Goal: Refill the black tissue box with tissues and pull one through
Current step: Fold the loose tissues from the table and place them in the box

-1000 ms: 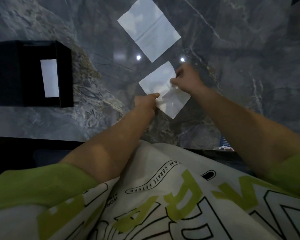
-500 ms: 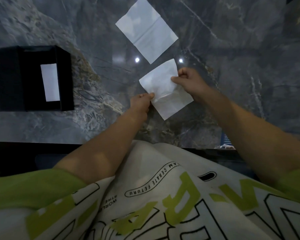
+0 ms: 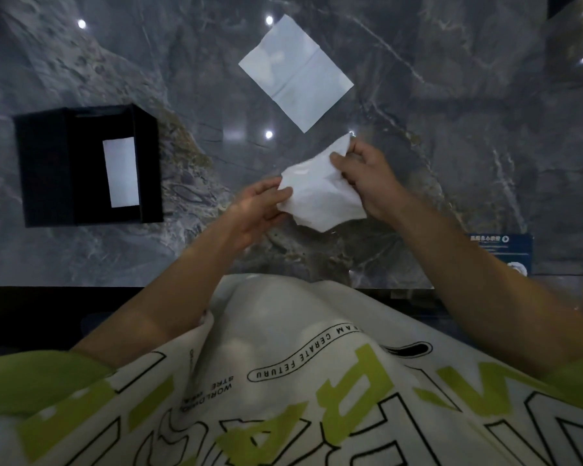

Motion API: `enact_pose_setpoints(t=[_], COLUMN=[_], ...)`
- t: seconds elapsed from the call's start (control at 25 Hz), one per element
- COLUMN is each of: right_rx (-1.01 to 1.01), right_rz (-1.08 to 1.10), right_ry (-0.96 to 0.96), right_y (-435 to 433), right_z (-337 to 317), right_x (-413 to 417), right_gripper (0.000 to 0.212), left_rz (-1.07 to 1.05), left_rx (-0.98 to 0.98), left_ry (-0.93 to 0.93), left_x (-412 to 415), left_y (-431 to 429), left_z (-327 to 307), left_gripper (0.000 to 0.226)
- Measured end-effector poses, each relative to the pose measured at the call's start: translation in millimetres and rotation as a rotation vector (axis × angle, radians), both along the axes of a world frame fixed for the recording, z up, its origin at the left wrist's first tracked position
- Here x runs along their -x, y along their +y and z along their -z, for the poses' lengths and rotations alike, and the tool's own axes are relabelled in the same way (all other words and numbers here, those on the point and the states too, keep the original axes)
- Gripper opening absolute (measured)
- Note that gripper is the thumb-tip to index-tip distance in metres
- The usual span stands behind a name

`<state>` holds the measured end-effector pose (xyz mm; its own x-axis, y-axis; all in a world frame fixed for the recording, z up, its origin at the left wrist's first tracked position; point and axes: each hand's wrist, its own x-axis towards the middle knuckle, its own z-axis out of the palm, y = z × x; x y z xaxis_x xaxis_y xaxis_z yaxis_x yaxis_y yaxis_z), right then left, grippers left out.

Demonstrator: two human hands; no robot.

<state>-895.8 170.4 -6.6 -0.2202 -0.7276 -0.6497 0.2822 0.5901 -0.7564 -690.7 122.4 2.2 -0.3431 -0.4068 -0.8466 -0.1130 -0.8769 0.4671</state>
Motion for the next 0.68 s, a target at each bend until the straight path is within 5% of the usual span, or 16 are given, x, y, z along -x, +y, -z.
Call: enact_pose_setpoints(t=[0.12, 0.48, 0.68], right_rx=[0.023, 0.034, 0.044], right_rz=[0.017, 0.061, 0.001], right_ry=[-0.079, -0.182, -0.198], right_y=[3.2, -13.4, -21.9], right_z=[-5.7, -37.4, -46.3], right_x=[-9.6, -77.9, -137.5], right_gripper=[0.026, 0.016, 0.034], left_rz=[-0.017, 0.003, -0.029], left_rx=[-0.005, -0.017, 0.015], left_ry=[0.018, 0.056, 0.095], left_x=[-18.0, -86.3, -153.9], left_y=[-3.5, -28.4, -57.6], left_z=[-3.8, -8.1, -17.7], left_gripper=[0.032, 0.018, 0.010])
